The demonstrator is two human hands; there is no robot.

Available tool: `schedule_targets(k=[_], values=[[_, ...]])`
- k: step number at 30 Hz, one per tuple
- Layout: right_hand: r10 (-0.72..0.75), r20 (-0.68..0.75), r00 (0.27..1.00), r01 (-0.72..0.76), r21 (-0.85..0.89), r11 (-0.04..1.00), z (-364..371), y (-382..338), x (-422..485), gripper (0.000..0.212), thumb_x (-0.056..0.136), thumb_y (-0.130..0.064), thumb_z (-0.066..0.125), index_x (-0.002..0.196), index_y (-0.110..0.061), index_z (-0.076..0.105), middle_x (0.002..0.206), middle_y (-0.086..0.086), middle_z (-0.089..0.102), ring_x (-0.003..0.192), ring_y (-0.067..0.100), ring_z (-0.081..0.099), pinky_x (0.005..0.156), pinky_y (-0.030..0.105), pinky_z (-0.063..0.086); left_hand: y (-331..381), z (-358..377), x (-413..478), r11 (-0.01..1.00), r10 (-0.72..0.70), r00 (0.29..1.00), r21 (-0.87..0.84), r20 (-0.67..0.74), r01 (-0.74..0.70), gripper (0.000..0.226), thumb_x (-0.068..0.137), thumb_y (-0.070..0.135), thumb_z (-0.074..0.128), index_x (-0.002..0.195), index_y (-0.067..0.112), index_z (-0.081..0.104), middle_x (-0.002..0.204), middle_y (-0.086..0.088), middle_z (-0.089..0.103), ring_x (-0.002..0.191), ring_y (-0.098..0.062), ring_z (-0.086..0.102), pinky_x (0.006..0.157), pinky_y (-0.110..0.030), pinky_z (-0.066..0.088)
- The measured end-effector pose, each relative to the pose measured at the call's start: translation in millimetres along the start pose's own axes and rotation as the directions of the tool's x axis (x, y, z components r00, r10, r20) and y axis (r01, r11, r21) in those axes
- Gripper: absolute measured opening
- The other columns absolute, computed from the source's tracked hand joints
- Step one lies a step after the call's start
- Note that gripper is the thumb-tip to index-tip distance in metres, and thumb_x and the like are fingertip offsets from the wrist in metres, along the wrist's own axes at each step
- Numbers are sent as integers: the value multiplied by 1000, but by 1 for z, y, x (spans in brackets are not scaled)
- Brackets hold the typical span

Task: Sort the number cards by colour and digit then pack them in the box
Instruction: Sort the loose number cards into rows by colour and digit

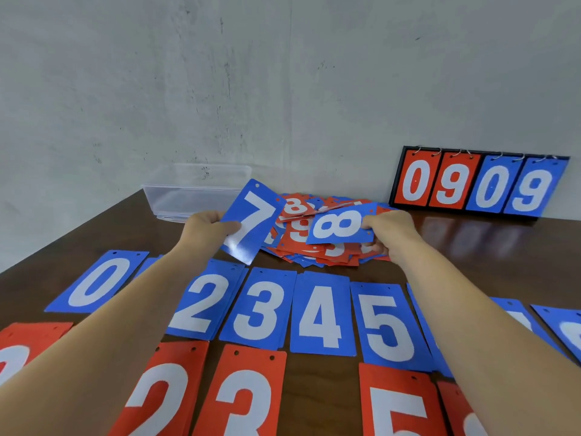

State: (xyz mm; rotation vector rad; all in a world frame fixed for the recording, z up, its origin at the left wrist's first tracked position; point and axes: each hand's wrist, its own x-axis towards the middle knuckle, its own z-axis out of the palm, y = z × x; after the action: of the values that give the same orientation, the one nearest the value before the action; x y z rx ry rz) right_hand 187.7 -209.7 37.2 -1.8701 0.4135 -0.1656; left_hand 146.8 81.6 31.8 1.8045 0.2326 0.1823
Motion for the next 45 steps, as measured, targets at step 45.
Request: schedule_targets(k=[45], values=[[9,-53,999,-13,-83,996,-319,126,-53,17,88,-6,66,103,-13,65,78,1,70,57,6,63,41,15,44,63,291,-161,980,-133,796,196,591,19,13,84,7,73,92,10,63,66,5,70,47,-2,58,51,-21,34]])
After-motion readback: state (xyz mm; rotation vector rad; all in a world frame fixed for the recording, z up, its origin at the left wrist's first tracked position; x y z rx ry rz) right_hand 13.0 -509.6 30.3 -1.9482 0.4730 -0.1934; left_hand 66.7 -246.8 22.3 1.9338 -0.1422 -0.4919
